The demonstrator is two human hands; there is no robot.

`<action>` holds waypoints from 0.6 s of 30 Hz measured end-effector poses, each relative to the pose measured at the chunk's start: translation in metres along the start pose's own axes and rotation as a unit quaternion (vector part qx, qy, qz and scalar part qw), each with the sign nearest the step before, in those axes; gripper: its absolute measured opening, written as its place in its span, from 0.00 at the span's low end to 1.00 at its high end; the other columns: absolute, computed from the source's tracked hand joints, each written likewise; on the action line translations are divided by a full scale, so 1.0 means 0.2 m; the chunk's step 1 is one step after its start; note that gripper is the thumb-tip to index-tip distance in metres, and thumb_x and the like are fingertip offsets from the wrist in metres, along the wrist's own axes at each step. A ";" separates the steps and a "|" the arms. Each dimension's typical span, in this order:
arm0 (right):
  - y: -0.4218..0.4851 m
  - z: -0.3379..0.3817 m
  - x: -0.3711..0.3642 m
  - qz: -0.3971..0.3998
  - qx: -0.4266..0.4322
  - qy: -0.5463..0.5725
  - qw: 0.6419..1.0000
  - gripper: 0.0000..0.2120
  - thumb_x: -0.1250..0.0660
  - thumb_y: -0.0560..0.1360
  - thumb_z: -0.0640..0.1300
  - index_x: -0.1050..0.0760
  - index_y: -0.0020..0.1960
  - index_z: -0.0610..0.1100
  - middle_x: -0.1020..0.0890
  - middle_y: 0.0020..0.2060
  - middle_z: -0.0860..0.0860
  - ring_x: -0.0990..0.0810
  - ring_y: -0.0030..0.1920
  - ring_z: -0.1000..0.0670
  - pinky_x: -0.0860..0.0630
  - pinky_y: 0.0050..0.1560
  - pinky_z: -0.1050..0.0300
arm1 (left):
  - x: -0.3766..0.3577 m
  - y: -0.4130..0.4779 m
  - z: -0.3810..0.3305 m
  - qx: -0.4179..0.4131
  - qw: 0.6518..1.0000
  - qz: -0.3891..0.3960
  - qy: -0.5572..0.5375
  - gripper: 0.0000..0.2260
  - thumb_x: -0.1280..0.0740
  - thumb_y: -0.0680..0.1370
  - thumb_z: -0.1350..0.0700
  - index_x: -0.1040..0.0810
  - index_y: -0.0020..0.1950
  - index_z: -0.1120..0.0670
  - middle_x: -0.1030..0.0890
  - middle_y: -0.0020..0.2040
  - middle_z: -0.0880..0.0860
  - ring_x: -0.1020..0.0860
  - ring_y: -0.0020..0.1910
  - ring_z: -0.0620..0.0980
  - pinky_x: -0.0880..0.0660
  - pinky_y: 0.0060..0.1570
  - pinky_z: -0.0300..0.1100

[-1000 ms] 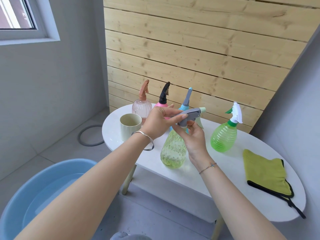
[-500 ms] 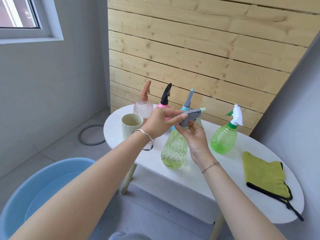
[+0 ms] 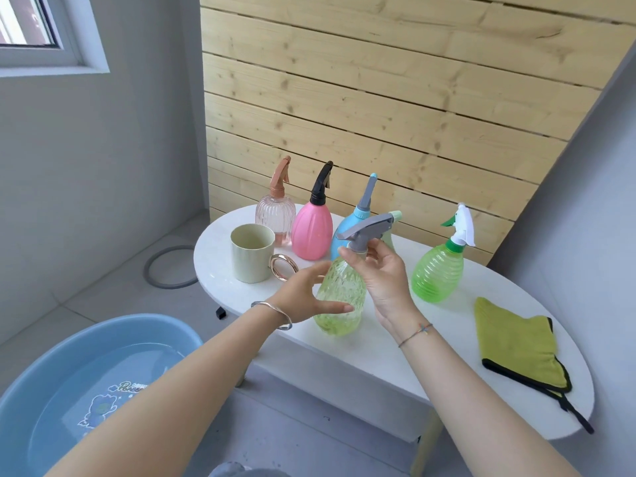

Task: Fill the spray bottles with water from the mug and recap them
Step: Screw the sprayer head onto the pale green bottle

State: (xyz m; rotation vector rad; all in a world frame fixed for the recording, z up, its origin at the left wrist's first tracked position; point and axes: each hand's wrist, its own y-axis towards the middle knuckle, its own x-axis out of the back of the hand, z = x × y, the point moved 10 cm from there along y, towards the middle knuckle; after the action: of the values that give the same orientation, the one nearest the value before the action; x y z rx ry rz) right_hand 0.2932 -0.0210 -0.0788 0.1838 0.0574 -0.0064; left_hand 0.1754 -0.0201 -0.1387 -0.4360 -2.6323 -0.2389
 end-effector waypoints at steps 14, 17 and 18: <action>0.01 0.01 0.01 0.007 0.018 -0.025 0.999 0.10 0.23 0.67 0.47 0.18 0.47 0.51 0.16 0.46 0.58 0.23 0.59 0.50 0.31 0.67 0.48 | 0.01 0.00 0.00 0.006 1.000 -0.013 0.001 0.36 0.22 0.68 0.49 0.32 0.72 0.50 0.25 0.66 0.45 0.28 0.65 0.43 0.33 0.63 0.35; -0.01 0.01 -0.03 0.129 -0.006 -0.012 0.992 0.16 0.29 0.72 0.50 0.21 0.58 0.49 0.18 0.55 0.57 0.25 0.63 0.57 0.30 0.63 0.62 | 0.01 0.00 0.01 0.013 1.000 -0.012 -0.002 0.36 0.22 0.67 0.48 0.32 0.72 0.50 0.24 0.65 0.44 0.27 0.64 0.43 0.32 0.65 0.38; -0.02 0.02 -0.03 0.149 -0.009 -0.008 0.989 0.17 0.32 0.73 0.48 0.23 0.61 0.46 0.19 0.57 0.56 0.25 0.62 0.59 0.30 0.62 0.65 | 0.01 0.00 0.01 0.015 1.000 -0.012 -0.003 0.35 0.22 0.67 0.49 0.31 0.71 0.50 0.24 0.64 0.44 0.28 0.63 0.42 0.32 0.65 0.38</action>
State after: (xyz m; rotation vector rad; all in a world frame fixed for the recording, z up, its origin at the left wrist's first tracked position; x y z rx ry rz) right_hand 0.2880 -0.0256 -0.0755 0.1724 0.0133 0.2901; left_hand 0.1730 -0.0186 -0.1397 -0.3968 -2.6455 -0.2067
